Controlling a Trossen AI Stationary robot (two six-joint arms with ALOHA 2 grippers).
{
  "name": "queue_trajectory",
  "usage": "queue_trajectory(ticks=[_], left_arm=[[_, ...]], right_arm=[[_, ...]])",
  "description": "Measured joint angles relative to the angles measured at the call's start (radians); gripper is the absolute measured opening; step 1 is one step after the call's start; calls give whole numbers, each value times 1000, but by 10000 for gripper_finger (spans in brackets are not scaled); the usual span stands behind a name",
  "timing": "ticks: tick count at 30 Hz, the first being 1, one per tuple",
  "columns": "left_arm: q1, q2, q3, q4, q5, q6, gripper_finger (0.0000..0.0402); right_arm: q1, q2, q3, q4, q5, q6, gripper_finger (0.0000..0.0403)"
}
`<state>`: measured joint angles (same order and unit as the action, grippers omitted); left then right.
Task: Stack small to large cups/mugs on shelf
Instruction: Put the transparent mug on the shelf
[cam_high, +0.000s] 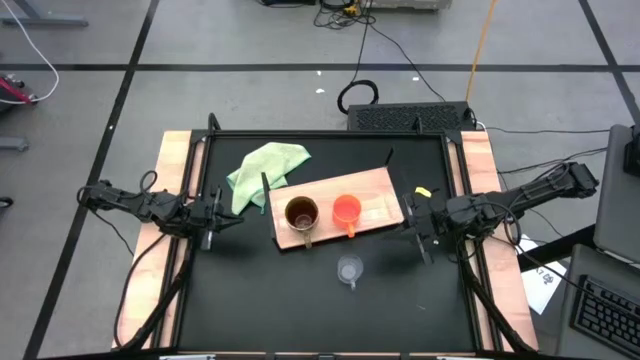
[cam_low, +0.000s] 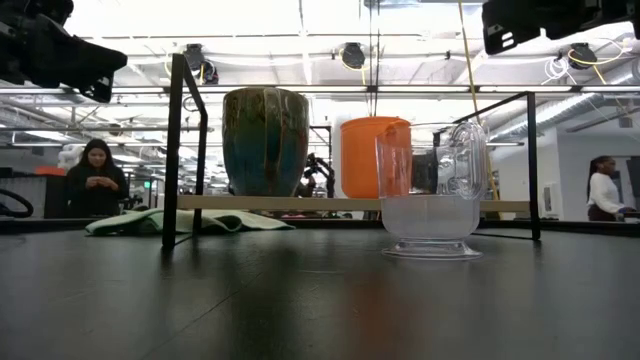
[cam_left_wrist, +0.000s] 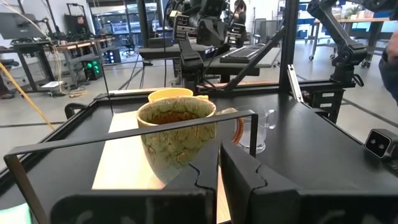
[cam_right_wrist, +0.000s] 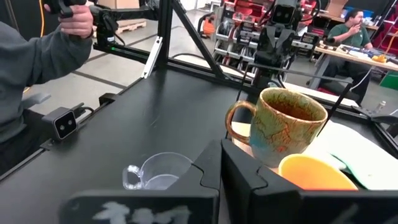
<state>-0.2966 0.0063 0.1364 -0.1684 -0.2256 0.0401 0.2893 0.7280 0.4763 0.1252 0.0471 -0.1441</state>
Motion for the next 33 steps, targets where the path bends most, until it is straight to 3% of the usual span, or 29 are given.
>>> queue_trajectory(ticks=[14, 23, 33], left_arm=[[0, 0, 0, 0, 0, 5, 21], [0, 9, 0, 74, 37, -84, 21], [0, 292, 0, 404, 96, -100, 21]], right_arm=[[0, 0, 0, -4, 0, 0, 0], [0, 0, 0, -2, 0, -2, 0], [0, -4, 0, 23, 8, -9, 0]])
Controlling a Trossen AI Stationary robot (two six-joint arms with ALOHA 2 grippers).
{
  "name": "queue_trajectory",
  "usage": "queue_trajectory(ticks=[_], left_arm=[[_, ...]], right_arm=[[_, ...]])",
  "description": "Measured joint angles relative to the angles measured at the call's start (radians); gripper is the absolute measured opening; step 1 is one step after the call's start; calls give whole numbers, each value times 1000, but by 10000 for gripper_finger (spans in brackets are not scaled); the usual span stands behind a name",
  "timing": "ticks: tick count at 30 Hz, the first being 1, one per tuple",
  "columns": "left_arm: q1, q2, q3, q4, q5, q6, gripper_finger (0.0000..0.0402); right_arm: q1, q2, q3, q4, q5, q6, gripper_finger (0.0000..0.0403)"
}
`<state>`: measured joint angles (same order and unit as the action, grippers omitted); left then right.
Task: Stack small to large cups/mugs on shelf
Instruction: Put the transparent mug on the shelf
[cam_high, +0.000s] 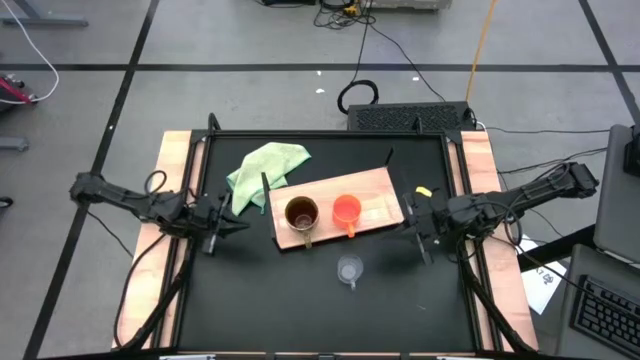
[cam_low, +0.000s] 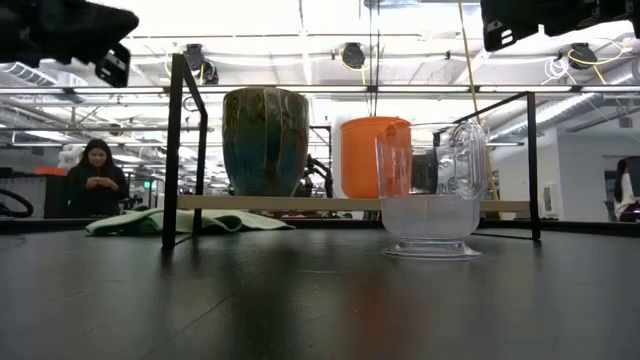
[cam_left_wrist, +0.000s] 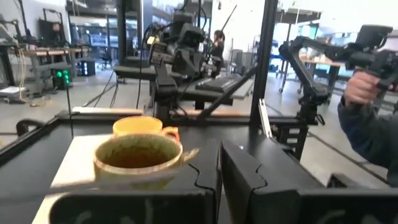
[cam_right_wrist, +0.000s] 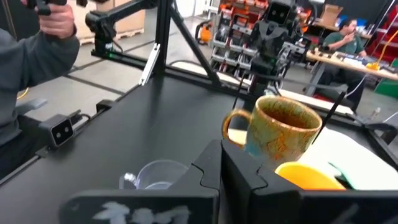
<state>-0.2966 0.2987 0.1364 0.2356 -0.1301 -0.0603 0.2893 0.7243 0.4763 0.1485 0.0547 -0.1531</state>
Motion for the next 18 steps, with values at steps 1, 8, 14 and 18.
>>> queue_trajectory(ticks=[1, 8, 14, 18], left_arm=[[0, 35, 0, 52, 1, 1, 21], [0, 214, 31, 236, 43, -14, 21], [0, 367, 143, 220, 51, -26, 21], [0, 466, 240, 191, 51, -16, 21]], right_arm=[[0, -5, 0, 5, 0, -2, 0], [0, -107, 0, -22, 78, -24, 0], [-1, -206, 0, -127, 83, -16, 0], [-1, -243, 0, -185, 83, 2, 0]])
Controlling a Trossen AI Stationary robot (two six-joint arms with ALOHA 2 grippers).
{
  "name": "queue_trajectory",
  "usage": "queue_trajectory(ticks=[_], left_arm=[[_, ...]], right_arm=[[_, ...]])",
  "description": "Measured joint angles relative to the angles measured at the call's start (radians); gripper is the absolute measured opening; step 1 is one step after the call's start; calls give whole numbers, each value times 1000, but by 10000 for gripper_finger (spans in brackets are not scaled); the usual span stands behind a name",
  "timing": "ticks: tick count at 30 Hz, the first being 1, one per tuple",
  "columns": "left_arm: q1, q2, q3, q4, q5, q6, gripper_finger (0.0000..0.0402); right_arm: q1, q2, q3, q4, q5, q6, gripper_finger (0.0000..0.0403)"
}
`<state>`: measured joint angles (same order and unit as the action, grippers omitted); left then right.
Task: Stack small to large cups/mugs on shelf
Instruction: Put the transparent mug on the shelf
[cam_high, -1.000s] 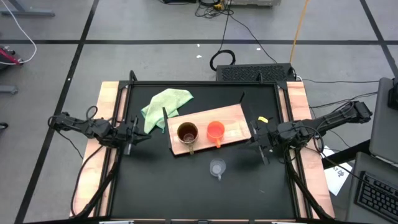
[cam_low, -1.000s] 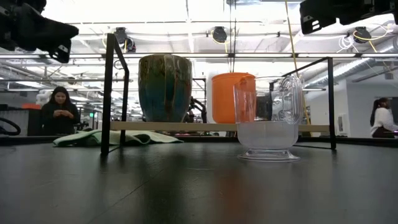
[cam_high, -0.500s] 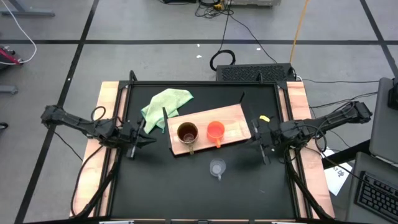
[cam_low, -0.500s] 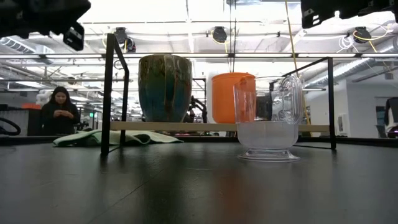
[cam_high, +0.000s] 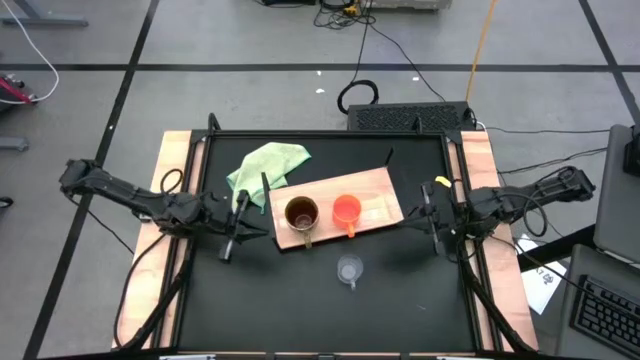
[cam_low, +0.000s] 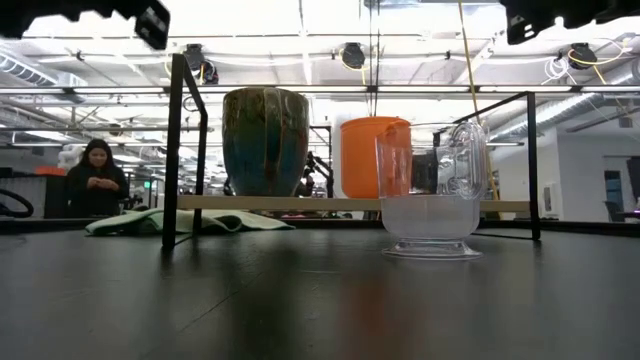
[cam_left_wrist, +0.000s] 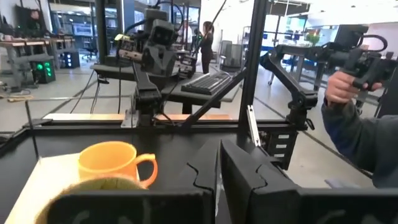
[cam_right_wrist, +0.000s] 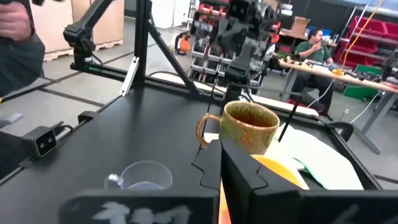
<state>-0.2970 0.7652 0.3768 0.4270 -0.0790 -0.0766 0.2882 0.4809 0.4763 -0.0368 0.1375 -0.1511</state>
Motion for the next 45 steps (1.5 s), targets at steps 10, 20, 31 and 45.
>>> queue_trajectory(ticks=[10, 20, 31, 45], left_arm=[[-2, 259, 241, -105, 1, 67, 21], [14, 484, 434, -184, 36, 80, 21], [53, 779, 640, -286, 152, 62, 21], [55, 935, 993, -615, 136, 139, 23]], right_arm=[[0, -48, 0, -48, 0, 6, 0], [0, -58, 0, -53, 0, 7, 0], [0, -57, 0, -52, 0, 7, 0], [0, -57, 0, -60, 0, 8, 0]])
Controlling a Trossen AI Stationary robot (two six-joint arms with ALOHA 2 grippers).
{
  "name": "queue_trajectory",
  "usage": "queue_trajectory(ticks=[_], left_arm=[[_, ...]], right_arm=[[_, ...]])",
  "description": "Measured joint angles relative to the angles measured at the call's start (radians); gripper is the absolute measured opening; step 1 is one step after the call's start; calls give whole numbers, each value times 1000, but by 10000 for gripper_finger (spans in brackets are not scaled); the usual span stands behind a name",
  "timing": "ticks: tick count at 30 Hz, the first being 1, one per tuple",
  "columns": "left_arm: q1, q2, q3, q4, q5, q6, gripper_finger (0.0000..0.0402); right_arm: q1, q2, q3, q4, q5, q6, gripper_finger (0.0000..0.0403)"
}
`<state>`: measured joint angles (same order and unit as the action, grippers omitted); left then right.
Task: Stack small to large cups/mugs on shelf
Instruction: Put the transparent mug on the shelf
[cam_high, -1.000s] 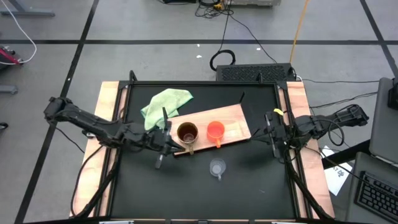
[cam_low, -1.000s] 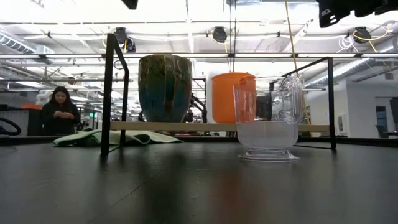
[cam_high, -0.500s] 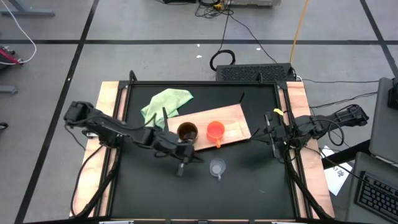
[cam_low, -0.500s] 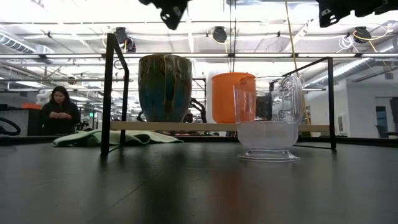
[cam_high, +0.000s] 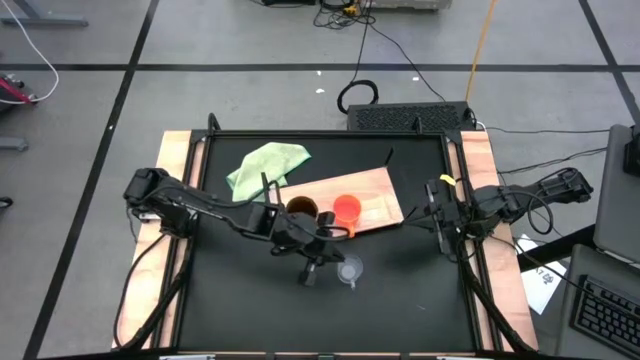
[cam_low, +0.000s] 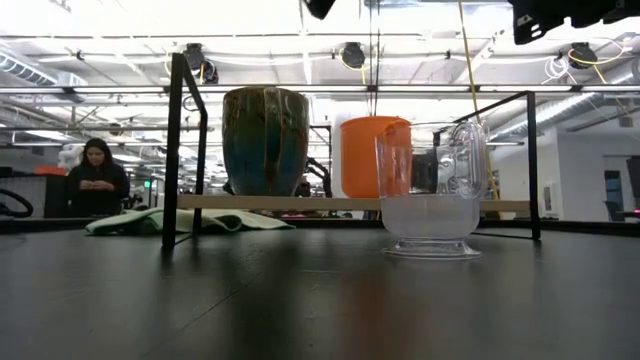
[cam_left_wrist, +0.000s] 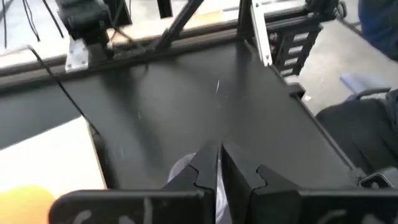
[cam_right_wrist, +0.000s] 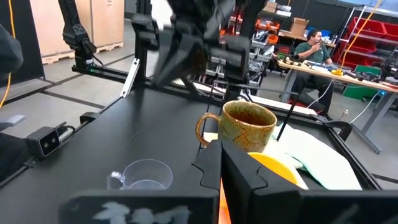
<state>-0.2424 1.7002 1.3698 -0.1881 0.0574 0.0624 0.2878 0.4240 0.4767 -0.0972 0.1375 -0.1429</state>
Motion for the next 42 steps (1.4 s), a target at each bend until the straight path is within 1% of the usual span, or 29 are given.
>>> queue_trajectory(ticks=[2, 4, 6, 9, 11, 13, 15, 18, 20, 22, 23, 25, 28, 30, 31, 33, 35, 37, 42], left_arm=[[7, 13, 23, 13, 35, 7, 31], [8, 17, 30, -2, 71, 6, 52], [9, 30, 37, 17, 81, 7, 81], [18, 41, 36, 14, 80, 18, 136], [37, 64, 37, 56, 81, -1, 175], [57, 72, 36, 50, 85, -28, 209], [75, 100, 49, 77, 105, -59, 236], [91, 137, 78, 32, 128, -99, 258], [95, 169, 107, 19, 127, -98, 263], [98, 204, 139, -43, 127, -98, 261], [98, 224, 161, -47, 127, -93, 258], [98, 252, 185, -107, 127, -74, 251], [97, 296, 224, -137, 127, -54, 242], [97, 317, 237, -174, 128, -44, 237], [97, 326, 242, -152, 128, -42, 235], [98, 329, 240, -184, 128, -40, 233], [98, 337, 243, -163, 128, -36, 232], [98, 337, 241, -195, 128, -33, 232], [98, 345, 240, -212, 128, -31, 232]], right_arm=[[0, 0, 0, -9, 0, 0, 0], [0, 0, 0, -9, 0, -1, 0], [0, 0, 0, -9, 0, -1, 0], [0, 0, 0, -10, 0, -1, 0], [0, 0, 0, -14, 0, 0, 0], [0, 0, 0, -21, 0, 0, 0], [0, -1, 0, -26, 0, 0, 0], [0, 2, 0, -33, 0, 1, 0], [0, 2, 0, -50, 0, 4, 0], [0, 4, 0, -51, 0, 4, 0], [0, 3, 0, -59, 0, 4, 0], [0, 4, 0, -62, 0, 4, 0], [0, 4, 0, -65, 0, 4, 0], [0, 3, 0, -66, 0, 4, 0], [0, 2, 0, -68, 0, 4, 0], [0, 3, 0, -67, 0, 4, 0], [0, 2, 0, -74, 0, 4, 0], [0, 2, 0, -73, 0, 4, 0], [0, 2, 0, -73, 0, 4, 0]])
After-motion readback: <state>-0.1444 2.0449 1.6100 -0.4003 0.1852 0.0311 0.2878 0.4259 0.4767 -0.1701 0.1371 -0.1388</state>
